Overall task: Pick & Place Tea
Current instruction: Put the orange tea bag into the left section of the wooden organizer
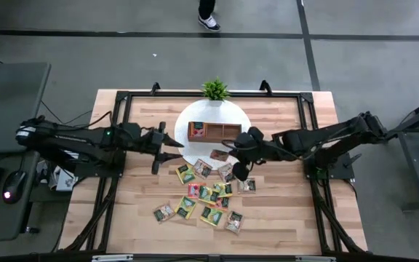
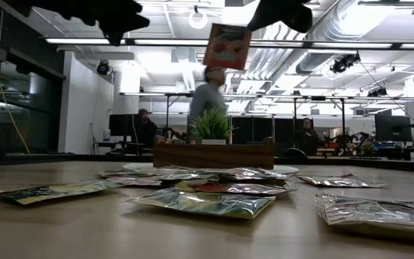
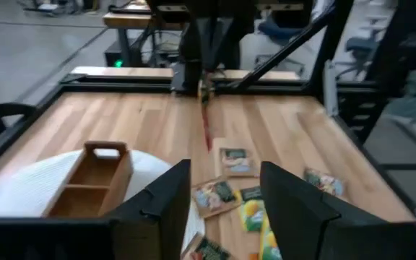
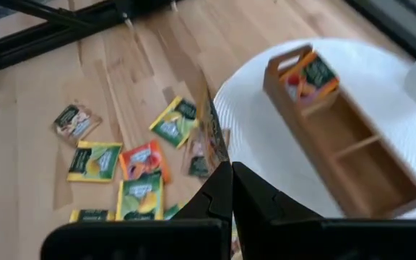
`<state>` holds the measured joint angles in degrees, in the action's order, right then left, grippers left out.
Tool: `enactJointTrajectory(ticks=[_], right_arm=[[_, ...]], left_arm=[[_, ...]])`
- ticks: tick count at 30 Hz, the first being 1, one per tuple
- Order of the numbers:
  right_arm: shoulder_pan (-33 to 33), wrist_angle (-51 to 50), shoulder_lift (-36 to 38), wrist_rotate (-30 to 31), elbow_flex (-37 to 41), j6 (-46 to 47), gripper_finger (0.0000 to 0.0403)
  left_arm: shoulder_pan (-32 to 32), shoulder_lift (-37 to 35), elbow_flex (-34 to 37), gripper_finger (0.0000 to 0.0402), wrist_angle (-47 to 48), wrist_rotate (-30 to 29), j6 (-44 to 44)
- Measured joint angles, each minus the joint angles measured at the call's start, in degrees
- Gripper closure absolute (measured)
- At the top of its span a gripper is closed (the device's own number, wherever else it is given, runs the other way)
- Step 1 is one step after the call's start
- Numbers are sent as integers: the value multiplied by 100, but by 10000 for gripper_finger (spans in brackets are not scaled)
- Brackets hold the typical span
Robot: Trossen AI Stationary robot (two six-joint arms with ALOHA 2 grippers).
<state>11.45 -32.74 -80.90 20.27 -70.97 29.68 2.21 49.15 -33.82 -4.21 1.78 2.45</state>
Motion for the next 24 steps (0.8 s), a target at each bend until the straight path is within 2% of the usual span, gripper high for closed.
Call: enactJointTrajectory(ticks=[5, 9, 12, 24], right_arm=[[-117, 48, 0, -25, -158, -399, 403], [-166, 86, 0, -116, -184, -525, 403], [-165, 88, 0, -129, -184, -573, 403], [-165, 118, 0, -132, -184, -686, 403]], left_arm=[[-418, 653, 2, 171, -615, 544, 227], [-633, 1090, -4, 140, -1690, 818, 418], [-704, 1434, -90, 133, -1999, 829, 447], [-786, 2640, -1056, 133, -1984, 1306, 413]])
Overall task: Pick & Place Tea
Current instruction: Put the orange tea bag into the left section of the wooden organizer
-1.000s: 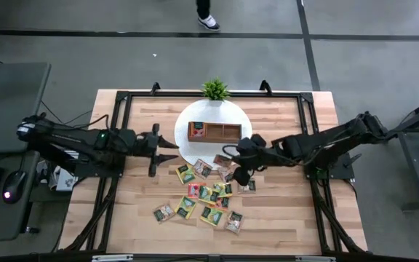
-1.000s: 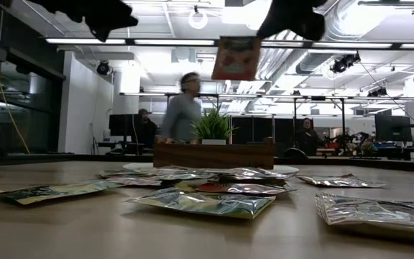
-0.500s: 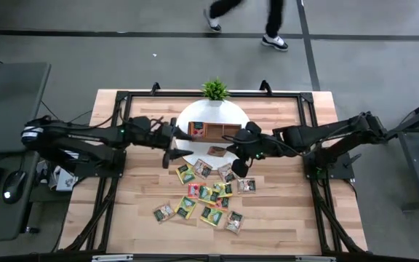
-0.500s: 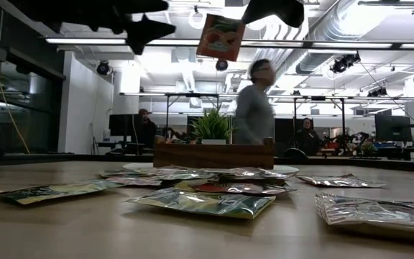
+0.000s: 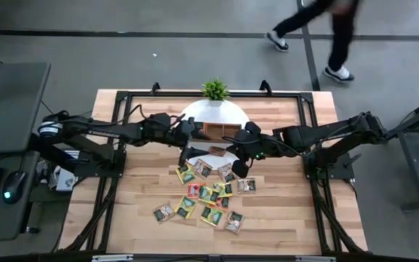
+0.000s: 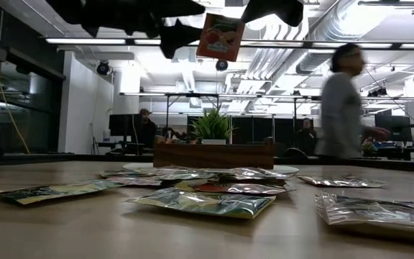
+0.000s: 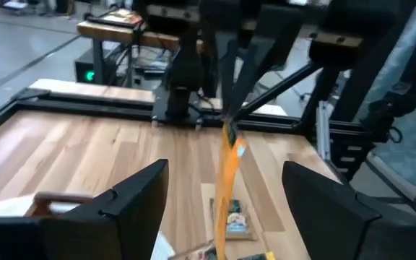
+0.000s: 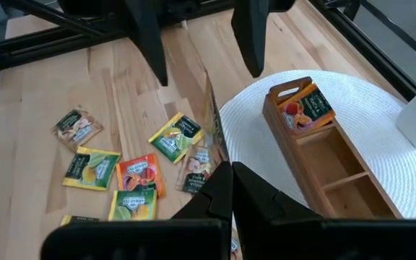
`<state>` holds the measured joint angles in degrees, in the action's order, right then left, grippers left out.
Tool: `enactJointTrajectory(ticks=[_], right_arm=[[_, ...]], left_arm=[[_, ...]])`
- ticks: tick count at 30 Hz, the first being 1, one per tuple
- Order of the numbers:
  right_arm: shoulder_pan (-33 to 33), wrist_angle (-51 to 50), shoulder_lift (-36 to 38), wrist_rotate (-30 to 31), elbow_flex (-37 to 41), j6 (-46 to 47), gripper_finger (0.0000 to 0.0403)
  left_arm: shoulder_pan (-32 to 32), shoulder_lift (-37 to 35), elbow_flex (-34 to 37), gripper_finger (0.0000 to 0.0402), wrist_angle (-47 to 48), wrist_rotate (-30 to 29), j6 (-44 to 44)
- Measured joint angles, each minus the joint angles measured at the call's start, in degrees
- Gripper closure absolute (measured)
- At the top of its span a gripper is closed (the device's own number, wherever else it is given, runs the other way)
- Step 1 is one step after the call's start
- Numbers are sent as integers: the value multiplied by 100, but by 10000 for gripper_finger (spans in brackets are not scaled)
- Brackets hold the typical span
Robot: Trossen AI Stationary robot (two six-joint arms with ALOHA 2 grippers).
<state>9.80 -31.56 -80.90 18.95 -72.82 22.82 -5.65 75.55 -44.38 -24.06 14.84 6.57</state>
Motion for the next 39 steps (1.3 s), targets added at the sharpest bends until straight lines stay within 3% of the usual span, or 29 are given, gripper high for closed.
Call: enactJointTrajectory(ticks=[14, 19, 30, 39], right_arm=[[-7, 14, 0, 62, 0, -146, 403], [-7, 14, 0, 78, 0, -191, 403], [-7, 94, 0, 125, 0, -208, 403], [-6, 254, 0, 273, 0, -13, 387]], left_arm=[[2, 551, -483, 139, 45, 380, 15], [2, 548, -483, 196, 24, 348, 17], [0, 548, -483, 389, 19, 196, -57], [-2, 548, -483, 400, 27, -5, -90]])
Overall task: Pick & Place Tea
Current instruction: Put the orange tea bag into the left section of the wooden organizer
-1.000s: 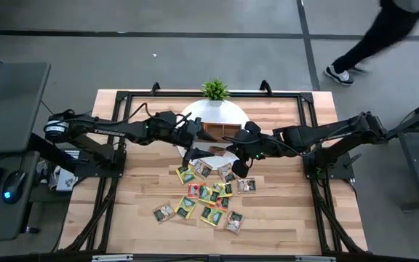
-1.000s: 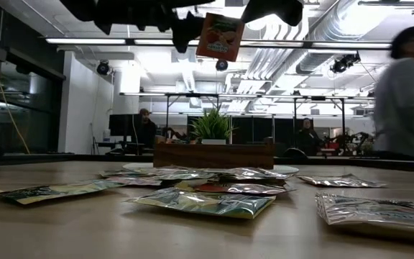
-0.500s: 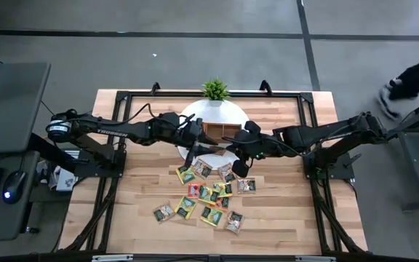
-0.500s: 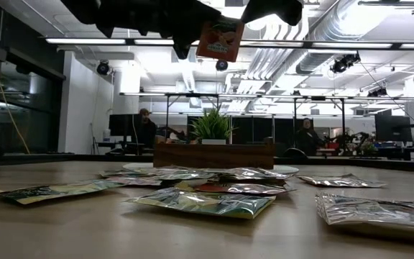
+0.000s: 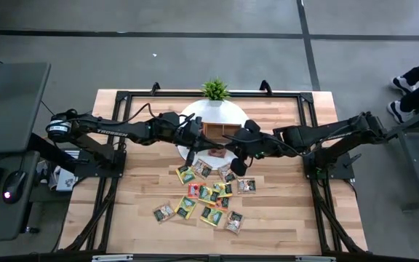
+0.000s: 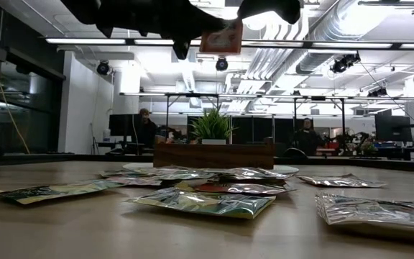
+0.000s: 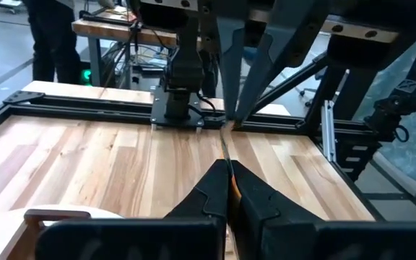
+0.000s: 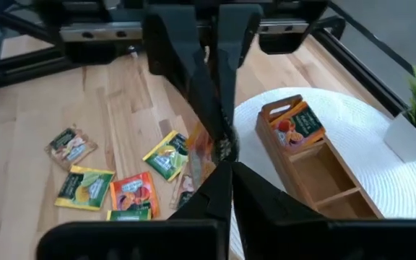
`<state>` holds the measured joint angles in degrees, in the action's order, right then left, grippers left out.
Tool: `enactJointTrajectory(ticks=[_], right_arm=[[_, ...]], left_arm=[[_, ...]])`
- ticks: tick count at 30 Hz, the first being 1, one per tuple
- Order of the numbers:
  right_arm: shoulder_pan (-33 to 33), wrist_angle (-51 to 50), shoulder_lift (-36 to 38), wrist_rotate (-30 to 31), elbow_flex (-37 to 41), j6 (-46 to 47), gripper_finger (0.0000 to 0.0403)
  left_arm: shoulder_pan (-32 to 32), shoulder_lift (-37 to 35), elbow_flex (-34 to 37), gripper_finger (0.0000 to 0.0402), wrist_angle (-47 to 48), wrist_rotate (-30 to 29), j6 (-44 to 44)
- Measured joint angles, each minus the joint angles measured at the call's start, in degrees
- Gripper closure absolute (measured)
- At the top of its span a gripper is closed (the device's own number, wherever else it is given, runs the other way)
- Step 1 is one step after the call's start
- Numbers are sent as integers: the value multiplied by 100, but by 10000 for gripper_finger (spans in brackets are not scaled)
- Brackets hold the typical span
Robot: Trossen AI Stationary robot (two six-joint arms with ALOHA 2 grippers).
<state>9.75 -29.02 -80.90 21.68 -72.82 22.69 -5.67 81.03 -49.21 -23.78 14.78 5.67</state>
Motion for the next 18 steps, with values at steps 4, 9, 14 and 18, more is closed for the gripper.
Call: enactJointTrajectory(ticks=[4, 9, 14, 18], right_arm=[[-1, -50, 0, 2, 0, 231, 341], [-1, -281, 35, 38, 0, 516, 260], [-1, -1130, 319, 254, 0, 1095, 198], [71, -1932, 633, 492, 0, 1591, 178]], left_arm=[[0, 0, 2, 401, 19, -6, -87], [0, 0, 4, 401, 105, 38, -93], [-168, -23, 10, 401, 484, -60, -288], [-589, -217, 24, 401, 614, 46, -510]])
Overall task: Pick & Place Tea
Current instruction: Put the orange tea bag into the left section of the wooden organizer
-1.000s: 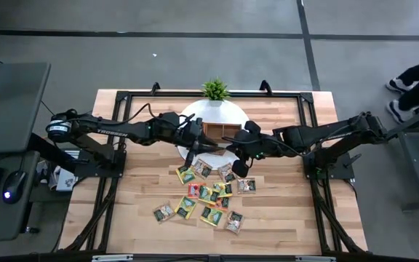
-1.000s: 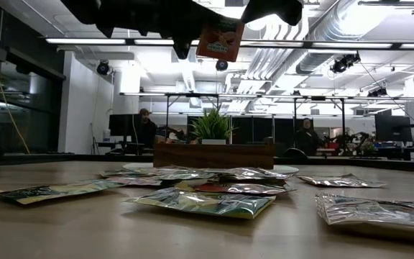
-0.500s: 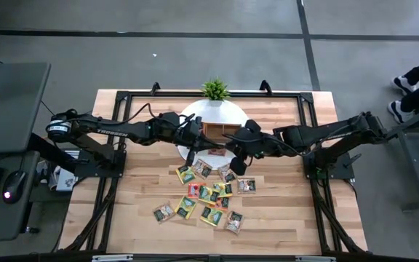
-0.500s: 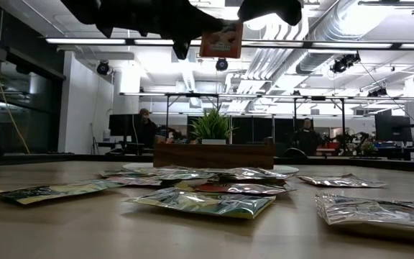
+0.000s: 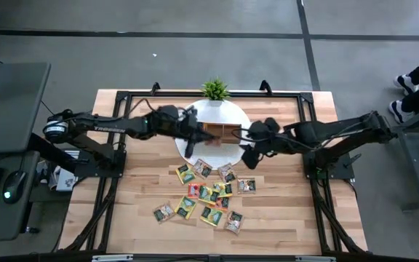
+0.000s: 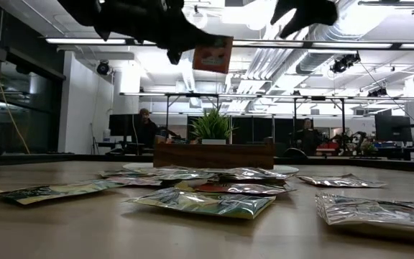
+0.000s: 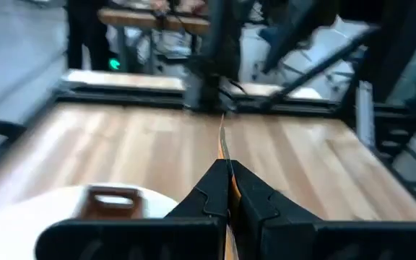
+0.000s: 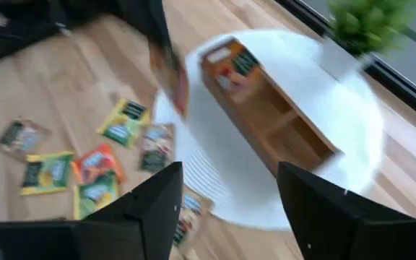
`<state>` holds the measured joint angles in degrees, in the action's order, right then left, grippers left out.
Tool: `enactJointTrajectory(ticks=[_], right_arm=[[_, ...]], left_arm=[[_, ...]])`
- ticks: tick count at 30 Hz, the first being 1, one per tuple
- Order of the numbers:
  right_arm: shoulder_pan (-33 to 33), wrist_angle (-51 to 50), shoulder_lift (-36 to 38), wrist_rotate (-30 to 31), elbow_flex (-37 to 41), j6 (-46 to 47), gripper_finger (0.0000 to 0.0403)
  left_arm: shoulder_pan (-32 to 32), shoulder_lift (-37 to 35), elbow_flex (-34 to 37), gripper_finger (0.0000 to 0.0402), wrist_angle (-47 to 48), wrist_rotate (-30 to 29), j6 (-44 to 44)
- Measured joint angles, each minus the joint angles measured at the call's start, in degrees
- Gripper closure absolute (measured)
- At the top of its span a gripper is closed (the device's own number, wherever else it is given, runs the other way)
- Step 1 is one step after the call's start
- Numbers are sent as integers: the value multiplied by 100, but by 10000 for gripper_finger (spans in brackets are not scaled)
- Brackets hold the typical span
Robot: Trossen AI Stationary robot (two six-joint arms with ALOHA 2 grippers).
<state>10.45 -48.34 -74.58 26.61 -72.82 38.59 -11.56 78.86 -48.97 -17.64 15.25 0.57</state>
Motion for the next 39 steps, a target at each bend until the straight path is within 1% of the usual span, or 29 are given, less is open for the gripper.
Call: enactJointTrajectory(ticks=[4, 9, 13, 18, 20, 26, 28, 31, 33, 39], right_arm=[[171, -509, 187, 144, 0, 383, 176], [427, -708, 204, 448, 2, 641, 176], [513, -708, 204, 616, 2, 802, 175], [508, -715, 204, 644, 0, 902, 175], [508, -715, 204, 685, 2, 936, 176], [508, -712, 204, 740, 2, 961, 176], [508, -712, 204, 746, 2, 961, 176], [508, -712, 204, 748, 2, 961, 176], [506, -710, 204, 750, 2, 959, 176], [503, -704, 204, 763, 2, 946, 176]], left_arm=[[-511, -41, 9, 401, 516, 153, -343], [-1060, -41, 9, 401, 981, 364, -767], [-1391, 84, 7, 401, 993, 264, -830], [-1724, 205, 22, 401, 1002, 247, -711], [-1783, 278, 182, 401, 766, 263, -523], [-1848, 349, 1135, 401, -789, 419, 218], [-1849, 346, 1367, 401, -1187, 362, 415], [-1849, 346, 1500, 401, -1317, 288, 464], [-1849, 352, 1504, 401, -1330, 348, 429], [-1846, 720, 1506, 401, -1317, 341, 381]])
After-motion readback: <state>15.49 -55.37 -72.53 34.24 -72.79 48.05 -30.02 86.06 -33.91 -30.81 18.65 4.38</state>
